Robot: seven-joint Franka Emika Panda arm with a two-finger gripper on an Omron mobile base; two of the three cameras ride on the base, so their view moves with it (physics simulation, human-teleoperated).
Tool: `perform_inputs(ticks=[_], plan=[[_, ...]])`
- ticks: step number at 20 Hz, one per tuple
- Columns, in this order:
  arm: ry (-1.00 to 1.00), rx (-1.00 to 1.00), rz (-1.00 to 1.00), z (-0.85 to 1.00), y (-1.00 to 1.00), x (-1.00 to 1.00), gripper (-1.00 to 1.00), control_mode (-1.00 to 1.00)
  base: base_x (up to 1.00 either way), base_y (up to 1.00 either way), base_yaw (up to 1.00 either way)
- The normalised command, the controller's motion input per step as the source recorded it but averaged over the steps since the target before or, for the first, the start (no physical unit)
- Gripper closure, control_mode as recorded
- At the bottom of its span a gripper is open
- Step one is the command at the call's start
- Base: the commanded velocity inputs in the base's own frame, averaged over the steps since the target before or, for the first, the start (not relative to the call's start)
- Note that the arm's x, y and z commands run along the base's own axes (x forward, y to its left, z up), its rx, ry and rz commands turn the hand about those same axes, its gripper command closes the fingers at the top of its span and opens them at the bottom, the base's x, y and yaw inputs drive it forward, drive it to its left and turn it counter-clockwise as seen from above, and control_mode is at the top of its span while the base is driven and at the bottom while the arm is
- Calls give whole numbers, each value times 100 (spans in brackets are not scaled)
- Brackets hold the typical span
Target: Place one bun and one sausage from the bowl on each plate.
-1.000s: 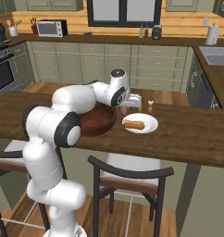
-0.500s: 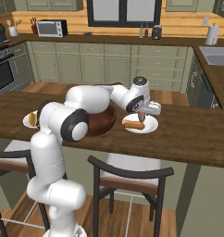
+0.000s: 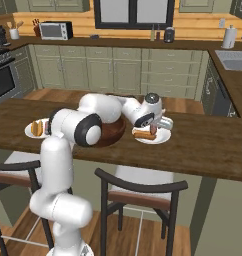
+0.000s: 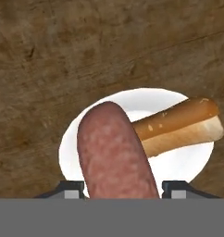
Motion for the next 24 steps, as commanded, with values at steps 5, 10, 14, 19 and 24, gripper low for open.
perform_inputs(ticks=[5, 10, 14, 19, 24], plan=[[-2, 0, 8, -41, -95, 9, 100, -100, 0, 0, 0], [-1, 0, 14, -63, -12, 3, 100, -100, 0, 0, 0], [0, 0, 18, -85, -37, 14, 100, -100, 0, 0, 0], [-4, 0, 17, -51, -50, 0, 100, -100, 0, 0, 0], [-25, 0, 19, -2, -5, -2, -100, -100, 0, 0, 0]])
